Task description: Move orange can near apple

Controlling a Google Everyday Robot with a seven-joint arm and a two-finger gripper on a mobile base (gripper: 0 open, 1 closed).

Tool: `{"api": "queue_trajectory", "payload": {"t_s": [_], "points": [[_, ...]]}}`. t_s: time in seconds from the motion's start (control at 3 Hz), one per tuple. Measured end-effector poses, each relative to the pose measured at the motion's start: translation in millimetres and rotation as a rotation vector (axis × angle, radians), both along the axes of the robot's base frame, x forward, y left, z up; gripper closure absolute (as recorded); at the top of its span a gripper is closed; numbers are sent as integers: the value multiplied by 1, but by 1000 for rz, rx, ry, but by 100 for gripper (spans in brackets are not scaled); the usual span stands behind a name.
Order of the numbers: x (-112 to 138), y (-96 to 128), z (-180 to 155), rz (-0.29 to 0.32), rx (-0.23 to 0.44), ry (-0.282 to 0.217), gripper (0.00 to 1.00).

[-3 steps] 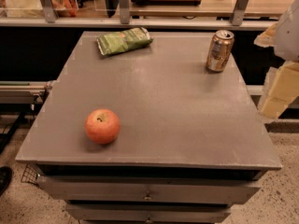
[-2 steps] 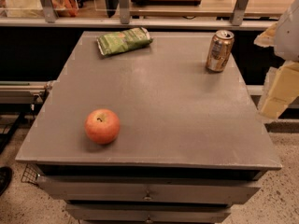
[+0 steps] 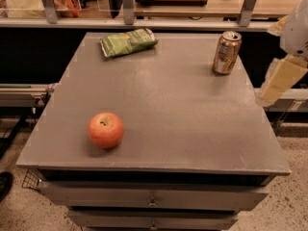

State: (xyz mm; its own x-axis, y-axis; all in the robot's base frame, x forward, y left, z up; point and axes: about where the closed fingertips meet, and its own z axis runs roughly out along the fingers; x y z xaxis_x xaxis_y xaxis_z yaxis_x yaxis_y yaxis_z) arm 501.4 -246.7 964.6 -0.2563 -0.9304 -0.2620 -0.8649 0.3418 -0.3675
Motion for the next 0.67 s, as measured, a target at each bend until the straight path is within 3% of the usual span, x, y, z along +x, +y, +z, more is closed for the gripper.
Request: {"api": "queue_trajectory", "payload": {"t_s": [0.33, 0.67], "points": [[49, -32, -9, -101, 42, -66, 0], [87, -51, -18, -171, 138, -119, 0]]}}
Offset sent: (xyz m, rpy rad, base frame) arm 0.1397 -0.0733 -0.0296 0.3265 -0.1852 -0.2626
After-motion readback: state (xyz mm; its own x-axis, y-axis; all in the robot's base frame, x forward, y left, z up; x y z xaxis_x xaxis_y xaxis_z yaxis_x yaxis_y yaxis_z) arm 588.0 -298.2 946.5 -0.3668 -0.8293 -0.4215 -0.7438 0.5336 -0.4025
